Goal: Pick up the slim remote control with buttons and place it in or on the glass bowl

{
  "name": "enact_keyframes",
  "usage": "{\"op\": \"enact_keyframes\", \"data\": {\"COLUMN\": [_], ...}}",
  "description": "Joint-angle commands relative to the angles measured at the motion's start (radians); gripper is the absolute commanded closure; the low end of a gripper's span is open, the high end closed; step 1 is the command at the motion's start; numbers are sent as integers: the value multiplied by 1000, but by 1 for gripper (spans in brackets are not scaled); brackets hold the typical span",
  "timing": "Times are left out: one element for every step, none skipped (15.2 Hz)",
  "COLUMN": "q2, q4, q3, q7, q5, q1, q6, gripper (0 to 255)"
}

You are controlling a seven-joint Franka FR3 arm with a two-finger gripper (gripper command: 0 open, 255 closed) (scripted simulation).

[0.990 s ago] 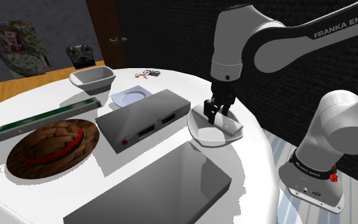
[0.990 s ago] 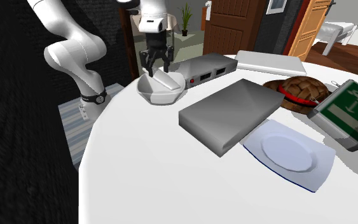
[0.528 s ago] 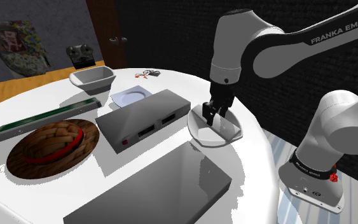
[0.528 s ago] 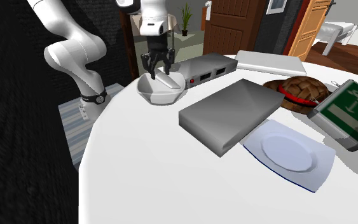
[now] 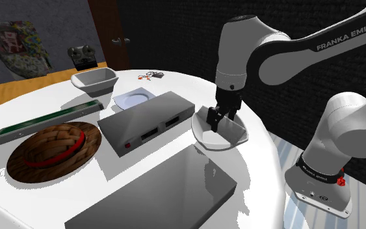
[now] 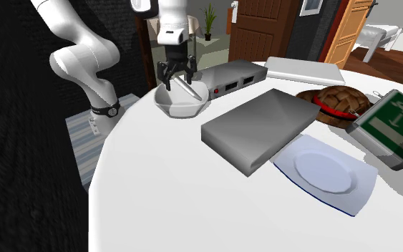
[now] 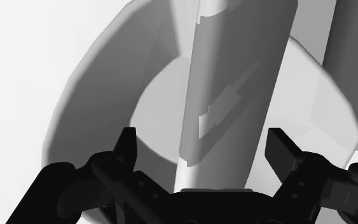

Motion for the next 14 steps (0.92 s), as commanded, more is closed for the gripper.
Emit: {"op": "enact_keyframes", "data": {"q2": [0, 5, -10, -22, -32, -39, -39, -40, -39, -39, -39, -39, -39, -39], "q4": [-2, 3, 27, 53, 80, 102, 102, 102, 102, 102, 102, 102, 102, 102], "q3": [0, -5, -10, -16, -21, -25, -25, -25, -25, -25, -25, -25, -25, -25], "q7": [0, -6, -7, -7, -7, -6, -6, -6, -6, -6, -6, -6, -6, -6], "q5": [0, -4, -7, -10, -13, -16, -16, -16, -16, -16, -16, -16, -16, -16], "q1": [0, -4, -5, -5, -6, -7, -7, -7, -7, -7, -7, -7, -7, -7], "q6": [-1, -2, -41, -79, -116, -145, -145, -145, -145, -145, -145, -145, -145, -145], "gripper": [0, 0, 0, 0, 0, 0, 0, 0, 0, 0, 0, 0, 0, 0]}}
